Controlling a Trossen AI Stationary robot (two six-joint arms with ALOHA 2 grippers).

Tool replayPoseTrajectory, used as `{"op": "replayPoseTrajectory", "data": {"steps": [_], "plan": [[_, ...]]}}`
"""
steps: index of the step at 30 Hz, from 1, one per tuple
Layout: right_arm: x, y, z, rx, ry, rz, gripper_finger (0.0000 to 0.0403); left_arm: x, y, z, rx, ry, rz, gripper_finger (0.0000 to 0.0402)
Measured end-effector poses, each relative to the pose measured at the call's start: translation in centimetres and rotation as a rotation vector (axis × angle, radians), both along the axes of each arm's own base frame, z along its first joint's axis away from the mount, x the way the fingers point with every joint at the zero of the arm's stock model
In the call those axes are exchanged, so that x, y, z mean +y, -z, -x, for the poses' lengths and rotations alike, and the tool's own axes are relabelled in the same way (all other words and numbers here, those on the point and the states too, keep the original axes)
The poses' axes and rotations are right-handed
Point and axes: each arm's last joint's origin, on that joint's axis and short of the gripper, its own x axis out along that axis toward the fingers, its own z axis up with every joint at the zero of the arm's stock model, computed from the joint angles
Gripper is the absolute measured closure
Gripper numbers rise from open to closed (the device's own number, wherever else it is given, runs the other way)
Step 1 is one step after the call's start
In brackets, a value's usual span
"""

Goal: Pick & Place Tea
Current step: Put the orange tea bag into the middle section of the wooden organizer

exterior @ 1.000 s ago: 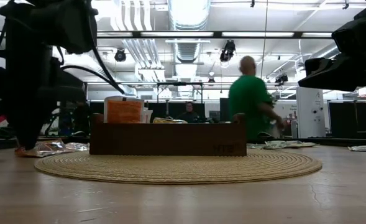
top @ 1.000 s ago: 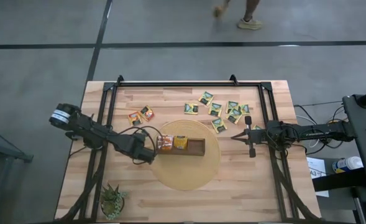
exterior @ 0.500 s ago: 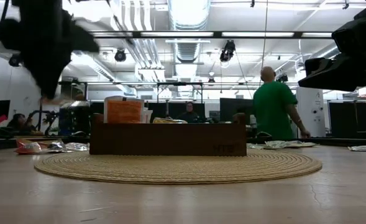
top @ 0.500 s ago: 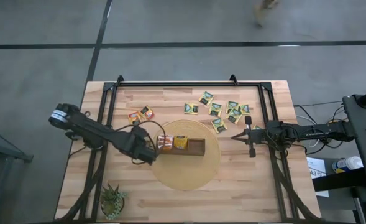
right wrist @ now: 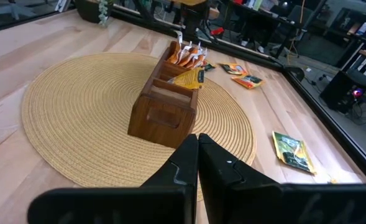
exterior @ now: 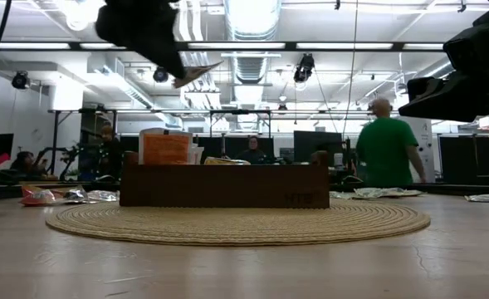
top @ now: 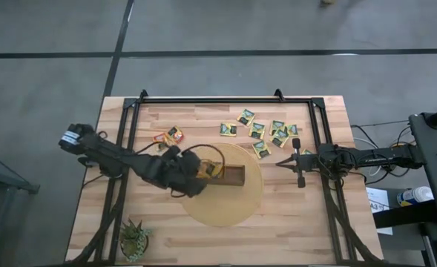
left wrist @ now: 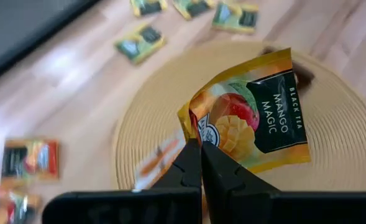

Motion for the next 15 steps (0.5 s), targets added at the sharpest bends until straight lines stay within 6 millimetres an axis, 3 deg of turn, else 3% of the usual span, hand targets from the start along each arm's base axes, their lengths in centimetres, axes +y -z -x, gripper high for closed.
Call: {"op": "replayPoseTrajectory", "data": {"steps": [7,15], "plan": [[0.0,0.0,0.0,0.001,0.0,0.0,0.0394,2.4,-0.5,-1.4,-0.15,-0.154,0.014,0.0401],[0.0,0.0,0.0,0.001,0.0,0.0,0.0394,1.2,1.3,-3.9,-0.466,-0.165,0.153,0.0401]]}}
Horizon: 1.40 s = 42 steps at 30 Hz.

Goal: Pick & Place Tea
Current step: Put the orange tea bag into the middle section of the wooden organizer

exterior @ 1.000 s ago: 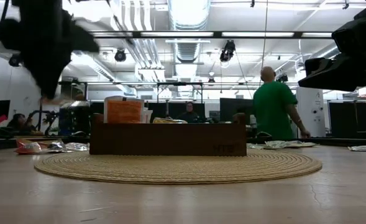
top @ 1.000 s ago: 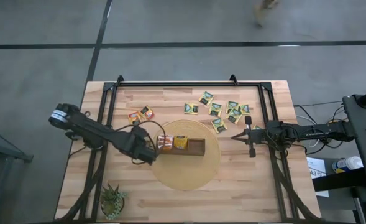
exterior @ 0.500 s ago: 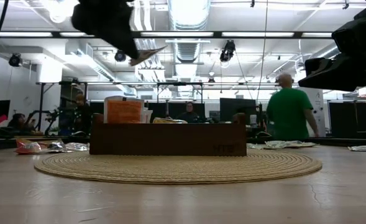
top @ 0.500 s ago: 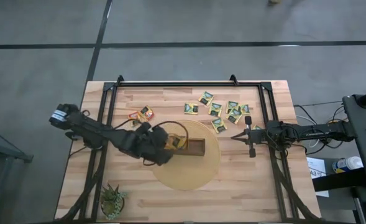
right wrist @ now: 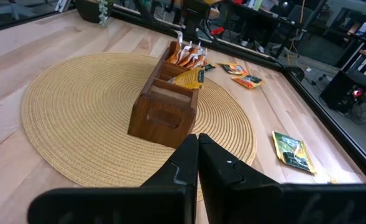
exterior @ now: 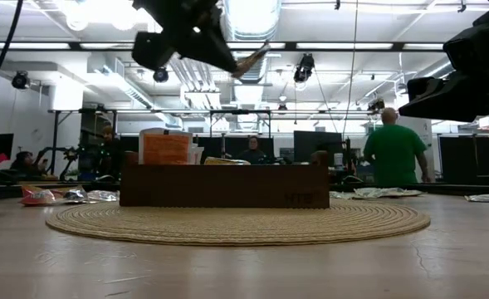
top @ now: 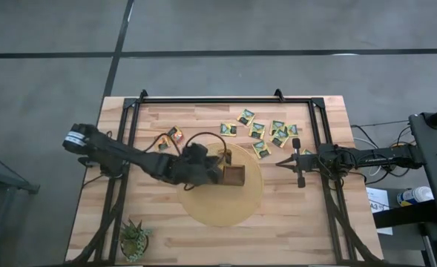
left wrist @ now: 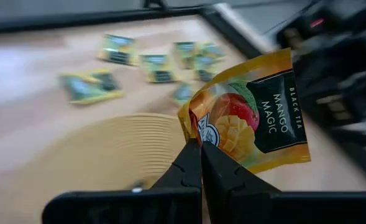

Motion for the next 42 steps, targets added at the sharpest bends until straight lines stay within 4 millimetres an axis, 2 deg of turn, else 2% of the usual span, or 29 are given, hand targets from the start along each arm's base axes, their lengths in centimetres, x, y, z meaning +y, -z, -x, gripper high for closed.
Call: {"op": "replayPoseTrajectory", "data": {"steps": [5,9,18,22,27,30,38,42], "plan": [[0.0,0.0,0.0,-0.002,-0.001,0.0,0.0394,-1.5,2.7,-0.9,-0.223,0.01,0.068,0.0401],[0.0,0.0,0.0,-0.002,-0.001,0.0,0.0394,-2.9,3.8,-0.8,-0.344,-0.085,0.091,0.0401],[0.0,0.0,0.0,-0.002,-0.001,0.0,0.0394,-6.1,5.0,-0.8,-0.473,-0.292,0.075,0.0402],[0.0,0.0,0.0,-0.002,0.0,0.0,0.0394,-6.5,6.5,-1.2,-0.506,-0.351,0.094,0.0402],[0.0,0.0,0.0,-0.001,0.0,0.0,0.0394,-6.7,7.7,-1.5,-0.478,-0.324,0.115,0.0402],[0.0,0.0,0.0,-0.001,0.0,0.0,0.0394,-6.7,7.1,-1.4,-0.418,-0.281,0.04,0.0401],[0.0,0.0,0.0,-0.001,0.0,0.0,0.0394,-5.5,2.8,0.6,-0.276,-0.202,-0.177,0.0401],[0.0,0.0,0.0,-0.001,-0.001,0.001,0.0394,-5.0,1.6,1.5,-0.228,-0.189,-0.235,0.0401]]}}
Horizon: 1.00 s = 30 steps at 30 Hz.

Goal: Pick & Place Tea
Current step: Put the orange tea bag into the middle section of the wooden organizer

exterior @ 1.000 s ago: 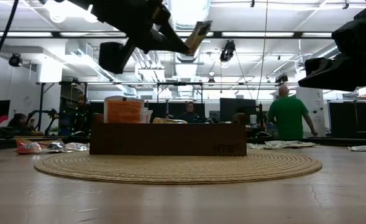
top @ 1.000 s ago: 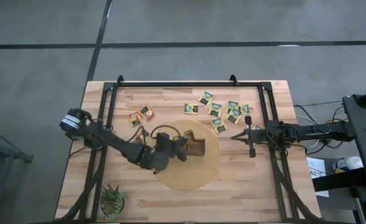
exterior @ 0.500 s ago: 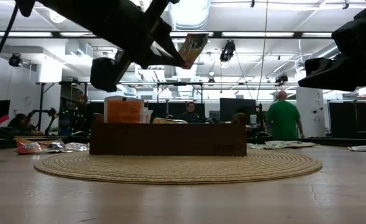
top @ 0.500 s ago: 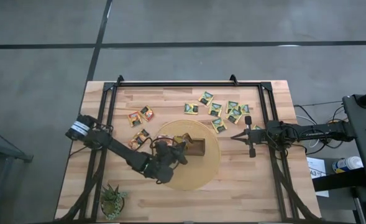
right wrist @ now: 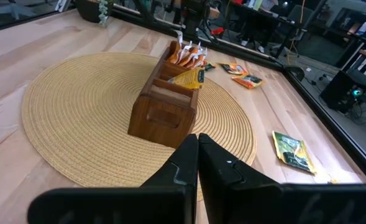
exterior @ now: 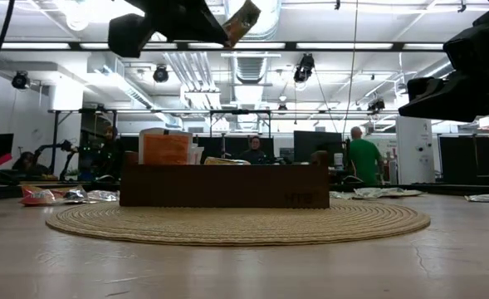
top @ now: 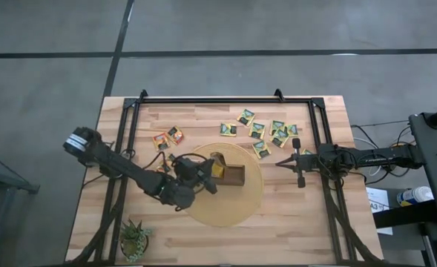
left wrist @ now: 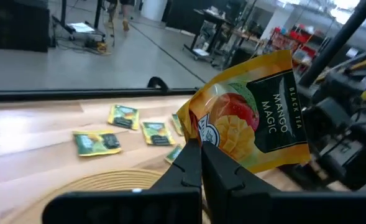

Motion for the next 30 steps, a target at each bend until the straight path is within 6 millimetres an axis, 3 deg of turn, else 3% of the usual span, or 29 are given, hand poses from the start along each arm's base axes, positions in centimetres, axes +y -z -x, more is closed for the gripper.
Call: {"op": "replayPoseTrajectory", "data": {"steps": [12,21,30], "plan": [[0.0,-0.3,-0.1,-0.035,-0.02,0.091,0.0394,0.7,0.7,0.2,0.117,-0.055,-0.104,0.0401],[0.0,-0.4,-0.1,-0.038,-0.006,0.02,0.0394,1.7,0.9,-0.1,0.179,-0.07,-0.142,0.0401],[0.0,-3.8,-0.2,-0.393,0.008,-0.229,0.0394,2.0,1.0,-0.2,0.191,-0.063,-0.135,0.0401]]}}
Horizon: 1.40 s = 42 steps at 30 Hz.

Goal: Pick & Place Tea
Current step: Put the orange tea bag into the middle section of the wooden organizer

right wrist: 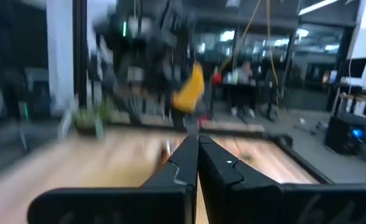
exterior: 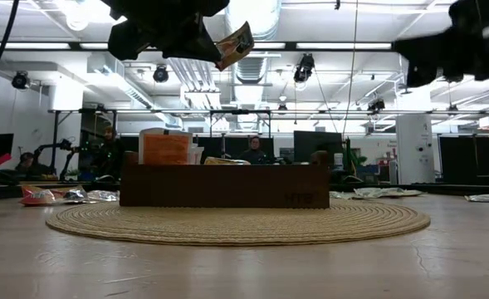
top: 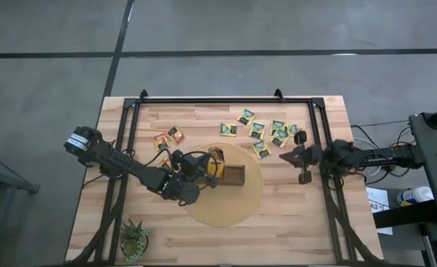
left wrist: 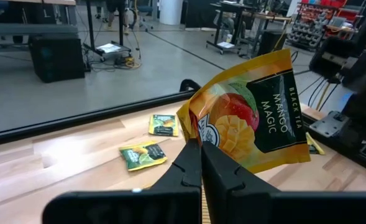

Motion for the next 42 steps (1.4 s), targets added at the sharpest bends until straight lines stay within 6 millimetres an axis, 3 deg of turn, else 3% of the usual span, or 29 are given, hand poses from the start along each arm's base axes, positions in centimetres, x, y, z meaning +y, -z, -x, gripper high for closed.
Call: {"op": "replayPoseTrajectory", "data": {"steps": [3,6,10,16,22,27,35,42], "plan": [[0.0,-0.8,0.1,-0.084,0.002,-0.015,0.0394,0.2,0.0,-0.1,-0.003,-0.006,0.001,0.0401],[-0.3,-1.1,0.2,-0.117,0.117,0.007,0.0393,0.3,0.0,-0.1,-0.003,-0.012,0.0,0.0401],[-0.6,-0.9,0.1,-0.093,0.2,-0.023,0.0364,0.6,0.0,-0.2,0.003,-0.018,-0.005,0.0401],[-0.8,-1.3,-0.6,-0.067,0.259,-0.143,0.0251,1.7,-0.5,-0.7,0.019,-0.046,-0.034,0.0401],[-0.8,-3.6,-2.0,-0.048,0.269,-0.178,0.0124,3.5,-1.3,-1.7,0.027,-0.04,-0.067,0.0401],[-0.8,-5.4,-4.5,0.011,0.297,-0.191,0.0063,4.8,-1.9,-2.3,0.044,-0.024,-0.104,0.0401],[-1.1,-7.2,-10.4,0.135,0.399,-0.111,0.006,6.9,-1.8,-2.7,0.116,-0.054,-0.151,0.0401],[-3.0,-8.0,-15.1,0.187,0.365,-0.13,0.0077,7.0,-1.8,-3.1,0.155,-0.041,-0.209,0.0401]]}}
